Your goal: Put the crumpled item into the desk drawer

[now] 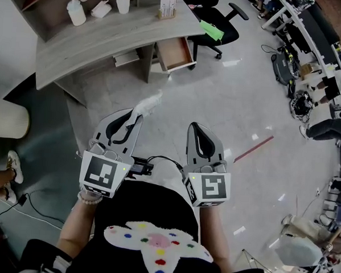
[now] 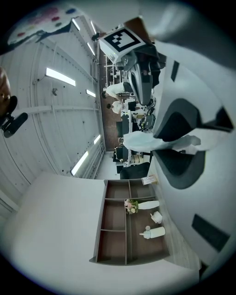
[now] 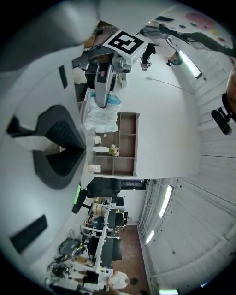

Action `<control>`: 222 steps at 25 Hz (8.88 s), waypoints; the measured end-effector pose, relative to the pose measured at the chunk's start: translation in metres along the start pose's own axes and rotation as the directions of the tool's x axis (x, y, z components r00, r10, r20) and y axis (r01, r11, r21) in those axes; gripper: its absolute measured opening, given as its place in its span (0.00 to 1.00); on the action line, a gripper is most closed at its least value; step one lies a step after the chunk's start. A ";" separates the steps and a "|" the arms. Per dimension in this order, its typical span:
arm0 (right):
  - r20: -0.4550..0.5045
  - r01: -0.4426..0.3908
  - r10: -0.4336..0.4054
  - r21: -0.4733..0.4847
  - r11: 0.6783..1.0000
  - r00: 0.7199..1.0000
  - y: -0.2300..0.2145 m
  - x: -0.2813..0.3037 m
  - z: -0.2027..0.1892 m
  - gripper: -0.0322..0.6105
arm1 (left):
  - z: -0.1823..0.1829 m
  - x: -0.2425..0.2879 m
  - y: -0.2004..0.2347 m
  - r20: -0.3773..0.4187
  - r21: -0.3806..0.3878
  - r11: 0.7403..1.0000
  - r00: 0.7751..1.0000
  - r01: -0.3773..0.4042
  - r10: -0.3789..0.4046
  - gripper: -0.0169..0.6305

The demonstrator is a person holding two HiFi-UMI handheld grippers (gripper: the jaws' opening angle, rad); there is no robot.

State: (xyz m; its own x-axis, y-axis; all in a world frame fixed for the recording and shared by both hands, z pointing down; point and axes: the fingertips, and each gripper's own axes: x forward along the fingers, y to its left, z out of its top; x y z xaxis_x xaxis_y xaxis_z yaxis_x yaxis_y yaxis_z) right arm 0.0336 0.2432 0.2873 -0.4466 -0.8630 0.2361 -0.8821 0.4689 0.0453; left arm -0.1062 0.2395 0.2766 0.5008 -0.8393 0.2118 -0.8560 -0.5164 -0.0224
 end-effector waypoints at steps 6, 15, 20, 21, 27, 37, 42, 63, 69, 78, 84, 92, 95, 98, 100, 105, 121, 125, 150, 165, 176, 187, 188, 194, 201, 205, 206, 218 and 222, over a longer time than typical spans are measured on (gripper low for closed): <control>-0.004 -0.002 0.002 -0.009 1.000 1.000 0.006 -0.002 -0.002 0.05 | -0.004 -0.007 0.002 0.001 -0.008 1.000 1.000 -0.009 0.009 0.12; 0.010 -0.035 0.036 -0.014 0.999 0.999 0.007 0.002 0.005 0.05 | 0.007 -0.007 -0.001 0.033 -0.015 0.999 0.999 -0.030 0.030 0.12; 0.023 -0.045 0.046 -0.036 0.998 0.999 -0.002 0.012 0.009 0.05 | 0.008 0.004 -0.003 0.031 -0.008 1.000 0.999 -0.029 0.029 0.12; 0.022 -0.046 0.047 -0.035 0.998 0.999 -0.004 0.015 0.008 0.05 | 0.009 0.008 -0.002 0.034 -0.008 1.000 0.999 -0.028 0.028 0.12; 0.013 -0.065 0.066 -0.021 0.998 0.998 -0.019 0.039 0.005 0.05 | 0.016 0.032 0.009 0.045 -0.008 0.999 0.998 -0.042 0.042 0.12; 0.012 -0.098 0.098 -0.020 0.995 0.995 -0.061 0.095 0.012 0.05 | 0.022 0.091 0.030 0.014 -0.007 0.998 0.998 -0.065 0.065 0.12; 0.003 -0.135 0.135 -0.028 0.991 0.991 -0.088 0.130 0.017 0.05 | 0.026 0.128 0.040 -0.002 -0.015 0.996 0.996 -0.090 0.090 0.12; -0.014 -0.254 0.254 -0.018 0.967 0.967 -0.169 0.238 0.029 0.05 | 0.051 0.239 0.081 -0.022 -0.041 0.978 0.979 -0.205 0.204 0.12; -0.008 -0.251 0.251 -0.018 0.968 0.968 -0.186 0.245 0.030 0.05 | 0.056 0.255 0.081 -0.027 -0.034 0.976 0.977 -0.213 0.212 0.12; -0.013 -0.206 0.207 0.014 0.978 0.978 -0.207 0.235 0.024 0.05 | 0.063 0.269 0.067 -0.031 -0.012 0.985 0.985 -0.172 0.171 0.12; -0.013 -0.171 0.171 0.023 0.985 0.985 -0.211 0.232 0.023 0.05 | 0.064 0.273 0.066 -0.029 0.008 0.991 0.990 -0.137 0.137 0.12; -0.041 -0.130 0.131 0.032 0.991 0.991 -0.214 0.241 0.028 0.05 | 0.071 0.286 0.077 -0.030 0.018 0.996 0.996 -0.086 0.086 0.12; -0.025 -0.121 0.122 0.042 0.992 0.992 -0.212 0.247 0.032 0.05 | 0.074 0.291 0.082 -0.028 0.021 0.998 0.997 -0.067 0.068 0.12; -0.048 -0.110 0.111 0.038 0.993 0.993 -0.208 0.253 0.035 0.05 | 0.075 0.294 0.089 -0.025 0.021 0.999 0.998 -0.050 0.051 0.12; -0.053 -0.103 0.106 0.048 0.994 0.993 -0.206 0.257 0.033 0.05 | 0.073 0.296 0.094 -0.024 0.013 0.999 0.999 -0.041 0.041 0.12; -0.049 -0.089 0.091 0.041 0.995 0.995 -0.204 0.263 0.033 0.05 | 0.067 0.300 0.100 -0.030 -0.001 1.000 0.999 -0.024 0.024 0.12; -0.084 -0.061 0.066 0.052 0.997 0.994 -0.207 0.265 0.021 0.05 | 0.048 0.307 0.106 -0.068 -0.037 0.999 0.998 -0.001 -0.001 0.12; -0.102 -0.055 0.059 0.044 0.998 0.993 -0.207 0.269 0.014 0.05 | 0.039 0.310 0.109 -0.087 -0.044 0.999 0.996 0.007 -0.010 0.12; -0.180 -0.036 0.042 0.037 0.999 0.983 -0.203 0.315 -0.045 0.05 | -0.049 0.342 0.125 -0.205 -0.071 0.995 0.975 0.070 -0.083 0.12; -0.201 -0.070 0.078 0.048 0.996 0.976 -0.204 0.348 -0.106 0.05 | -0.117 0.383 0.123 -0.247 -0.074 0.993 0.963 0.088 -0.104 0.12; -0.257 -0.066 0.082 0.069 0.995 0.963 -0.208 0.362 -0.167 0.05 | -0.198 0.419 0.125 -0.327 -0.088 0.993 0.939 0.083 -0.107 0.12; -0.254 -0.066 0.084 0.079 0.995 0.963 -0.204 0.368 -0.197 0.05 | -0.270 0.457 0.123 -0.403 -0.127 0.988 0.905 0.089 -0.134 0.12; -0.255 -0.065 0.083 0.078 0.995 0.963 -0.204 0.368 -0.198 0.05 | -0.276 0.460 0.123 -0.411 -0.125 0.988 0.901 0.091 -0.135 0.12; -0.282 -0.065 0.085 0.078 0.995 0.956 -0.205 0.367 -0.208 0.05 | -0.299 0.475 0.134 -0.433 -0.178 0.984 0.895 0.031 -0.106 0.12; -0.305 -0.051 0.073 0.079 0.996 0.950 -0.213 0.364 -0.216 0.05 | -0.317 0.487 0.131 -0.467 -0.182 0.983 0.879 0.016 -0.100 0.12; -0.318 -0.047 0.071 0.082 0.996 0.945 -0.214 0.365 -0.220 0.05 | -0.325 0.493 0.126 -0.493 -0.165 0.986 0.863 0.033 -0.111 0.12; -0.318 -0.049 0.074 0.084 0.995 0.945 -0.214 0.365 -0.221 0.05 | -0.327 0.494 0.125 -0.501 -0.162 0.986 0.858 0.035 -0.112 0.12; -0.284 -0.103 0.135 0.124 0.987 0.949 -0.205 0.378 -0.229 0.05 | -0.338 0.499 0.133 -0.541 -0.085 0.996 0.838 0.025 -0.067 0.20; -0.281 -0.111 0.142 0.123 0.986 0.949 -0.202 0.381 -0.230 0.05 | -0.334 0.499 0.134 -0.535 -0.062 0.998 0.843 0.029 -0.057 0.30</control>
State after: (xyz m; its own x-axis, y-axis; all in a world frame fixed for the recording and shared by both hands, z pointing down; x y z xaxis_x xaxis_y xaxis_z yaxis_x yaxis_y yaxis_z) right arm 0.0759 -0.1371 0.5911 -0.5069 -0.7001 0.5030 -0.8388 0.5351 -0.1004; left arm -0.0142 -0.1921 0.7061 0.4026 -0.5870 0.7024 -0.8476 -0.5289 0.0438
